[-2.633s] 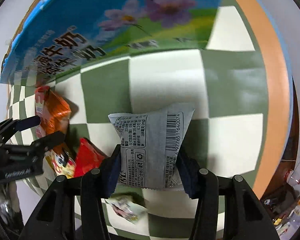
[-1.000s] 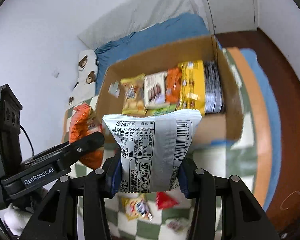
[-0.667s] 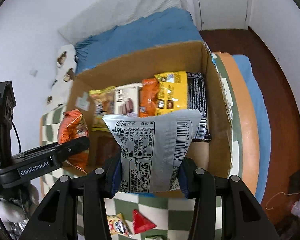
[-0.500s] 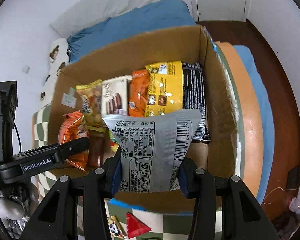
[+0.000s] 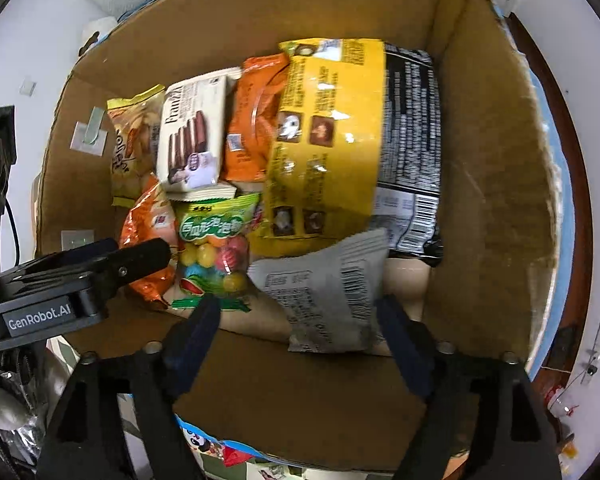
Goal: Organize snacks
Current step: 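Carry both packets into the box and open both tools, then withdraw both tools from the box toward the remaining snacks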
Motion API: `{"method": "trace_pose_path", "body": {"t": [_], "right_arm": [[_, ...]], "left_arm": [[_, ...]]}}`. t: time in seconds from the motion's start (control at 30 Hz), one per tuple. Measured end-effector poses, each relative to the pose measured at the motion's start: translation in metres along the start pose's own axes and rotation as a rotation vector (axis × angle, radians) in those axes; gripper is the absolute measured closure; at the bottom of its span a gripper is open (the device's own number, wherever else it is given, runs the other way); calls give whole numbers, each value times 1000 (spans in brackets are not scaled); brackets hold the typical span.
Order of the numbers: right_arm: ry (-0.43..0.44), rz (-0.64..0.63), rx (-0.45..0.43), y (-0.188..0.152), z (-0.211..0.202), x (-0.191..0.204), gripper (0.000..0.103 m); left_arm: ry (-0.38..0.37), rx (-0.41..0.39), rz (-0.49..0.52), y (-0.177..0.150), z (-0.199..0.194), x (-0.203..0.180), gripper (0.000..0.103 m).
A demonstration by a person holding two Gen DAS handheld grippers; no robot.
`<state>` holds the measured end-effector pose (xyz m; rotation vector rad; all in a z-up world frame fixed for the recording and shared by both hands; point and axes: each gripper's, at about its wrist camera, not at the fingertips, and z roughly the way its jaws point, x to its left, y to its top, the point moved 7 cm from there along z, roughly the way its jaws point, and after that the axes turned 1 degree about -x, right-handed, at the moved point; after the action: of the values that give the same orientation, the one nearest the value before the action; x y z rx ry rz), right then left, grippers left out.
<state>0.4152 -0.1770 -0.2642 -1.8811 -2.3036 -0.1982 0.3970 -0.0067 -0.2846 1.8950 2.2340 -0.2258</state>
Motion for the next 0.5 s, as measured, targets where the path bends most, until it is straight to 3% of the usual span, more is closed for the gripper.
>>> {"method": "trace_pose_path", "body": {"t": [0.23, 0.5], "right_arm": [[-14, -3, -17, 4, -6, 5, 15], [-56, -2, -133, -5, -37, 3, 14]], "left_arm": [[35, -72, 7, 3, -19, 14, 15], [91, -267, 55, -23, -72, 16, 15]]}}
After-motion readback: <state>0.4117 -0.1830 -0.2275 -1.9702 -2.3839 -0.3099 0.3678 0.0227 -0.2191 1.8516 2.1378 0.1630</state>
